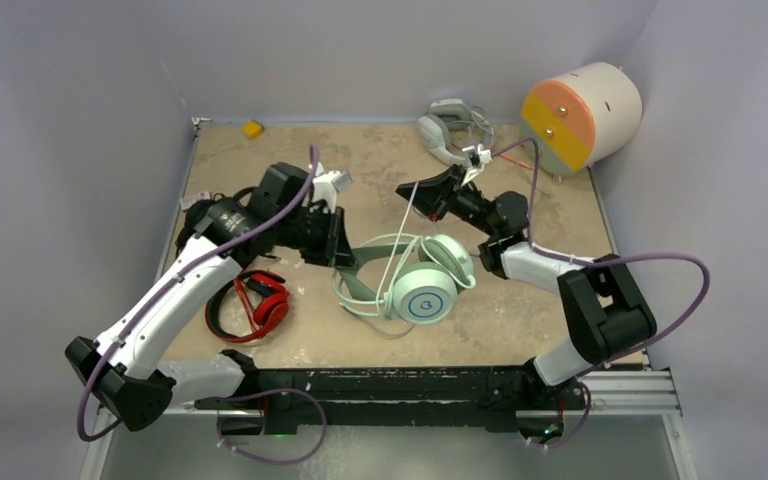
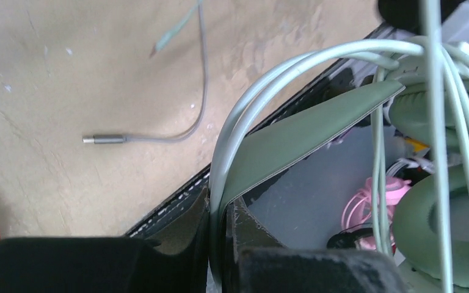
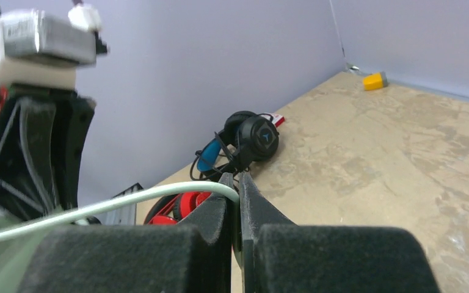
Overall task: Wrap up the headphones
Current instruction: Wrap the headphones cable around the headphones.
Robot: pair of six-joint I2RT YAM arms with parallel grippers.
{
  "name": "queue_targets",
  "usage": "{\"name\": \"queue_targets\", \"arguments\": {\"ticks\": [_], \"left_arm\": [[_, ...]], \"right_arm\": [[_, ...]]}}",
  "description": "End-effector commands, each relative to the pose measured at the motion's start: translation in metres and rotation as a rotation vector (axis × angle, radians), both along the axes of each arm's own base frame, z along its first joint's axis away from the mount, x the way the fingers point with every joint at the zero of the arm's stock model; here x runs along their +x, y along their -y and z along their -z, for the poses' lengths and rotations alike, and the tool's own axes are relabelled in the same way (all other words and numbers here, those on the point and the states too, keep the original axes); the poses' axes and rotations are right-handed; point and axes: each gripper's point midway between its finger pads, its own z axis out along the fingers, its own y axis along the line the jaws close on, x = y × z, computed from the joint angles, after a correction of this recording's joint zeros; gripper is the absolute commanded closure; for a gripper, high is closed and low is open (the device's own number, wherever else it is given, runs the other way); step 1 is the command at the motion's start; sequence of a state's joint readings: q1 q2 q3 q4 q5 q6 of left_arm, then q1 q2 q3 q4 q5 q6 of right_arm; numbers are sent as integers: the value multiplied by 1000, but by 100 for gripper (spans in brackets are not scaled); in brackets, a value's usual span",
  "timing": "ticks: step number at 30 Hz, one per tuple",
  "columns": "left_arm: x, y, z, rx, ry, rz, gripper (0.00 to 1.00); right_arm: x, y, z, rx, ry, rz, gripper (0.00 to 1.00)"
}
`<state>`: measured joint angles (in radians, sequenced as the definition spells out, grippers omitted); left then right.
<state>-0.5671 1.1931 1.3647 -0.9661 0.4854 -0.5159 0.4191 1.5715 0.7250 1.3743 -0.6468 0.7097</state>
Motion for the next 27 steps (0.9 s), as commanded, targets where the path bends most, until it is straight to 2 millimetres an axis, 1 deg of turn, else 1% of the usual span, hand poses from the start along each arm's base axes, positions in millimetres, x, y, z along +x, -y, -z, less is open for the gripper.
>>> {"name": "queue_targets", "arguments": {"ticks": [1,2,5,7,8,10,13,15,17,19,21,25,27], "left_arm": [[-24,23,1,-20,39,80,100],[-26,24,5,-9,43,83,100],[-19,20,14,31,81,44,100],[-13,17,14,37,125,8,100],[-12,16,10,23,149,-3,100],[-7,15,-4,-25,208,-36,100],[1,12,-32,-105,293,-110,100],[3,12,-47,-160,321,-141,100],[-1,17,-60,-228,331,-128,100],[-7,24,-69,-287,322,-98,100],[-8,28,-74,-319,305,-99,100],[-3,28,-81,-347,287,-151,100],[1,30,-80,-345,285,-164,100]], "right_arm": [[19,19,-4,-53,-43,70,100],[22,24,-5,-52,-46,76,100],[27,37,-8,-40,-60,81,100],[29,43,-6,-39,-79,79,100],[29,44,-3,-41,-88,76,100],[27,46,6,-45,-104,69,100],[20,47,22,-50,-133,56,100],[13,45,28,-37,-132,29,100],[3,42,36,-31,-146,-20,99],[-6,42,43,-8,-168,-55,96],[-15,42,48,6,-177,-79,93],[-33,38,55,34,-190,-128,91],[-44,30,58,31,-204,-155,92]]}}
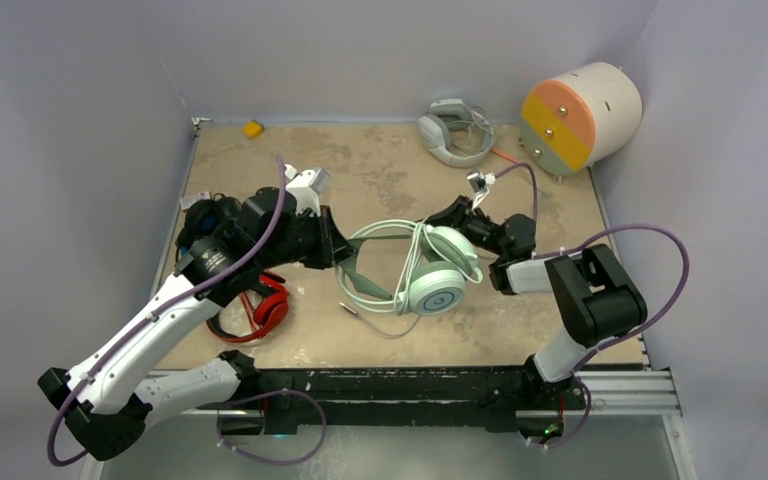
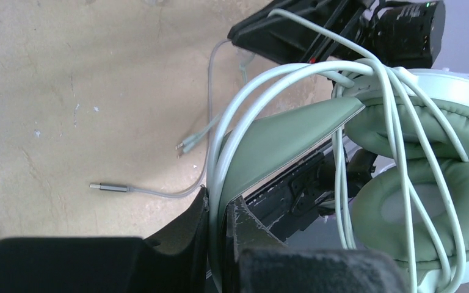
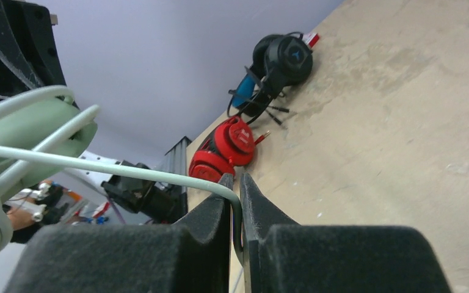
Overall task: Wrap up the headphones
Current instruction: Wrap the headphones cable around the headphones.
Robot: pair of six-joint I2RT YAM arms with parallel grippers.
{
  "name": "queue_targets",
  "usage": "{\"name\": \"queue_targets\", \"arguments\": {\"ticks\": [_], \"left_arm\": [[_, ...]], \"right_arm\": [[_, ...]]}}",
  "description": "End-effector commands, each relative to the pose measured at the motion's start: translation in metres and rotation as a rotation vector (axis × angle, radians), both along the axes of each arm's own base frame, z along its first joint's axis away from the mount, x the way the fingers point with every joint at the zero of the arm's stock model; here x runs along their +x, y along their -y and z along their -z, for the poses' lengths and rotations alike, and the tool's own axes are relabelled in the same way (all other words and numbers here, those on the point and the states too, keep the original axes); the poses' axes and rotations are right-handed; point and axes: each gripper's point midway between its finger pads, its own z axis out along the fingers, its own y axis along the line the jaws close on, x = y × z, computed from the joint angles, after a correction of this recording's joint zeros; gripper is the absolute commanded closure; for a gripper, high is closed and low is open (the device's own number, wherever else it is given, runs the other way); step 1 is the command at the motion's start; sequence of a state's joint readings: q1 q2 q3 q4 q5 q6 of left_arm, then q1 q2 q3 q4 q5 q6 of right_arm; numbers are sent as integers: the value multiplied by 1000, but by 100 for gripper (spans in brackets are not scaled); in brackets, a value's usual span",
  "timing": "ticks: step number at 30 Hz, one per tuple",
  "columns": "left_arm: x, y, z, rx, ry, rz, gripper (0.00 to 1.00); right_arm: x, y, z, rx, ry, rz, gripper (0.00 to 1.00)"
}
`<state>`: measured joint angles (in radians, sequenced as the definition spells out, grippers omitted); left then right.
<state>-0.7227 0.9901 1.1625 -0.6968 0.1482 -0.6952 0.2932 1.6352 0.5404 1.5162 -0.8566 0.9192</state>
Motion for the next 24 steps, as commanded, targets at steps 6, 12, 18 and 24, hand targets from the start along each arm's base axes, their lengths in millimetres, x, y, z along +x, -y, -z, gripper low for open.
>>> {"name": "queue_targets", "arguments": {"ticks": [6,12,18,24], "left_arm": [[4,30,-62,-235,89,48,100],[8,25,-82,-274,112,-9,100],[5,29,-90,-275,82,12,100],[2,28,-96,-272,71,16,100]], "right_arm": [[-38,-25,-4,40,44,-39,84],[-51,-29,13,-1,43,-24,72],[-60,-25,26,-25,33,-15,66],[-67,-19,35,-44,22,7,53]]}}
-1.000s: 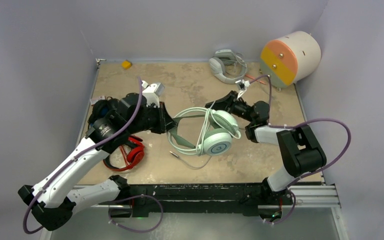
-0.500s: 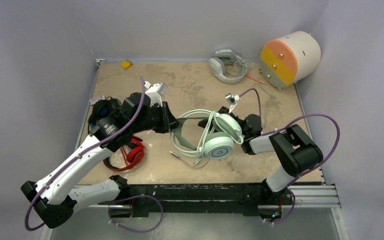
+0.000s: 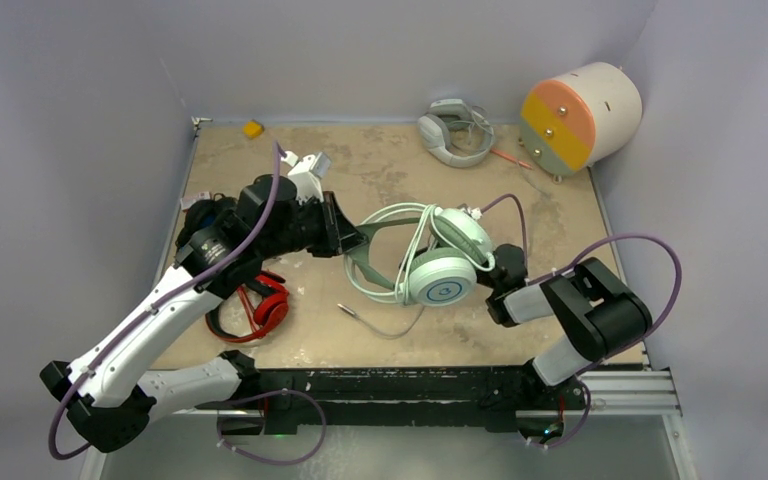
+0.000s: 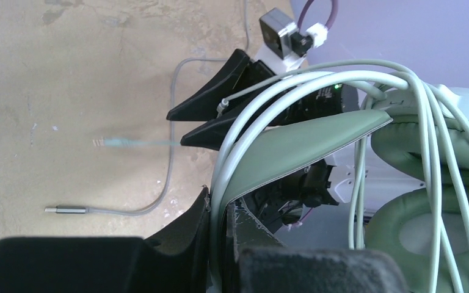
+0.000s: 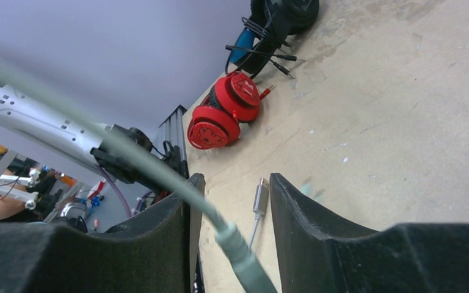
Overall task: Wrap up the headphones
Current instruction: Wrap the headphones cable around the headphones.
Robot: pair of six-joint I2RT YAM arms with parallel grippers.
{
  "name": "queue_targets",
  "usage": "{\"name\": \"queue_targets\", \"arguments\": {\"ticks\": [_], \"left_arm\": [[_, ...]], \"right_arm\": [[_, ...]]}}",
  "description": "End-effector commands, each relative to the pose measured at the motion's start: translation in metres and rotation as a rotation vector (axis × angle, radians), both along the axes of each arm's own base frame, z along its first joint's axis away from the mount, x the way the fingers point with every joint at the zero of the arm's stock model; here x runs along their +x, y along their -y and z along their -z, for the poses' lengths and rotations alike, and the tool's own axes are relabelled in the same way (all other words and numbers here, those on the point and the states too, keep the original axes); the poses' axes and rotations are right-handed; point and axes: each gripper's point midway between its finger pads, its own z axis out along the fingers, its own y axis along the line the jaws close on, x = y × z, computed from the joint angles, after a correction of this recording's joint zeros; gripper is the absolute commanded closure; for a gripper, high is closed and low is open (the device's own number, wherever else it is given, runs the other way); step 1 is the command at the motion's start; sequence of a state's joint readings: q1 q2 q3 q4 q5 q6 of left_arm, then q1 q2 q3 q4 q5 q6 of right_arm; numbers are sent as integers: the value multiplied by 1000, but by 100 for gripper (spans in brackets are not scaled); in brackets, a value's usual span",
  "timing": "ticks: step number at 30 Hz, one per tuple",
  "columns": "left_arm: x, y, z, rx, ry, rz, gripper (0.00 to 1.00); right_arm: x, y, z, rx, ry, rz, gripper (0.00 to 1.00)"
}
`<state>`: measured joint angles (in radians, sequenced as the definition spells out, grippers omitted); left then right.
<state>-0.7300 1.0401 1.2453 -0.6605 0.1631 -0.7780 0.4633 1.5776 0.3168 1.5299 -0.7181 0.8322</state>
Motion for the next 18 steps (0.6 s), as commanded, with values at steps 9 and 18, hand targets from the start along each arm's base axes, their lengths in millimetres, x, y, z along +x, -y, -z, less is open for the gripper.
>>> {"name": "queue_targets", "arguments": {"ticks": [9,18], "left_arm": [[-2,4,-69,-155,90,-15,100],[-2,3,-81,-179,97,-26,100]], "right_arm": [[-11,13,-8,-9,100,67,43],[-15,32,7,-56,90,180,40]]}}
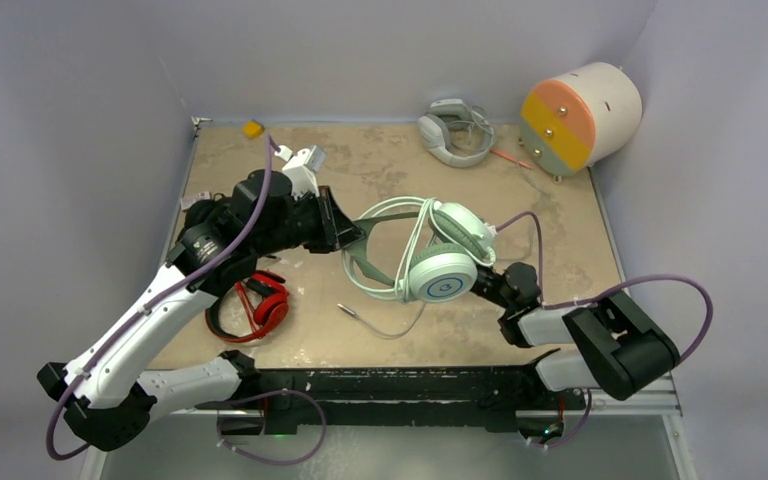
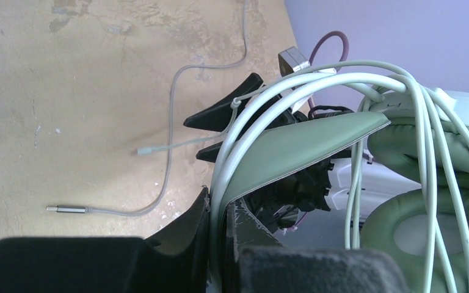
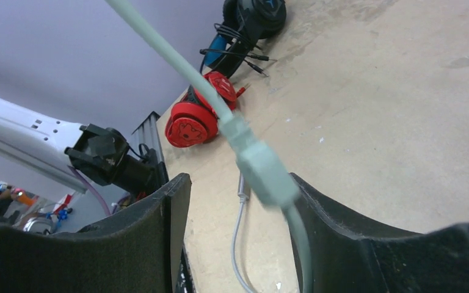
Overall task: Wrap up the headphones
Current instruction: Wrap the headphones cable around the headphones.
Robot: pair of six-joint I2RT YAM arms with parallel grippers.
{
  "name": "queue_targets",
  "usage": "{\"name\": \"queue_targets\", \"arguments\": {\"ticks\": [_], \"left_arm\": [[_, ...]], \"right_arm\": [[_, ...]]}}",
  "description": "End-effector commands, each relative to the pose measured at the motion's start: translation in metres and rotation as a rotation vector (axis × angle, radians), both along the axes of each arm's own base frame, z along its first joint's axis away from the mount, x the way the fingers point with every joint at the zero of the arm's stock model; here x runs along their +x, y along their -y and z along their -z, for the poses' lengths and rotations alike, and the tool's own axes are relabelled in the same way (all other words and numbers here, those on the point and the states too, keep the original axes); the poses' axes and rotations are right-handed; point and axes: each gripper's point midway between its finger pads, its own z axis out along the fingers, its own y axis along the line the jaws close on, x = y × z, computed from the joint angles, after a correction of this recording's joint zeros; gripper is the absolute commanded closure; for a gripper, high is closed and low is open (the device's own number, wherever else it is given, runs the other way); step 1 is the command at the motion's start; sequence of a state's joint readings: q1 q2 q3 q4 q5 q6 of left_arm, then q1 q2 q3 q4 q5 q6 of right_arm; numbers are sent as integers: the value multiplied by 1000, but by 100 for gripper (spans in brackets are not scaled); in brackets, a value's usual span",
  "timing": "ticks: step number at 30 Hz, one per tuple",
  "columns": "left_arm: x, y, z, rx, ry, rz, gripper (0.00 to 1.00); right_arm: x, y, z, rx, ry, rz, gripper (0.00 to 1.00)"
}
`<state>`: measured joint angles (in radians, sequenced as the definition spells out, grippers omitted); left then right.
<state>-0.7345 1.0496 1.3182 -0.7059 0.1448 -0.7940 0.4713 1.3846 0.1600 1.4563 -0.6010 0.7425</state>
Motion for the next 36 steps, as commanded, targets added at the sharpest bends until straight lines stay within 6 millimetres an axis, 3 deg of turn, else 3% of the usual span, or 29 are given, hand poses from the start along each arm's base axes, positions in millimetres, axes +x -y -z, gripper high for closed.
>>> {"name": "queue_targets", "arguments": {"ticks": [1,5,8,9,11,14,16,22,25,28,36], "left_arm": [[-1,4,-63,-164,92,-11,100],[-1,3,-66,-164,97,-14,100],[-1,2,-67,-162,100,-18,100],[-1,2,-66,-161,99,-19,100],[1,1,-65,-156,99,-31,100],[3,-1,-66,-152,105,-45,100],[3,-1,-67,-153,107,-45,100],[8,-4,-63,-141,109,-76,100],[15,-7,-57,-134,116,-119,100],[24,-7,-46,-134,99,-161,100],[57,-6,-15,-153,41,-315,100]], "right_arm": [[1,9,2,-24,45,64,40],[-4,15,6,-42,43,81,44],[-6,16,9,-61,31,85,64],[-6,17,8,-64,31,85,67],[-7,17,8,-68,29,87,67],[-11,17,11,-80,18,79,55],[-13,19,16,-88,4,86,54],[-22,25,26,-117,-61,99,74],[-29,26,29,-129,-98,94,89],[-37,21,26,-149,-143,82,94],[-67,0,15,-167,-199,21,100]]}}
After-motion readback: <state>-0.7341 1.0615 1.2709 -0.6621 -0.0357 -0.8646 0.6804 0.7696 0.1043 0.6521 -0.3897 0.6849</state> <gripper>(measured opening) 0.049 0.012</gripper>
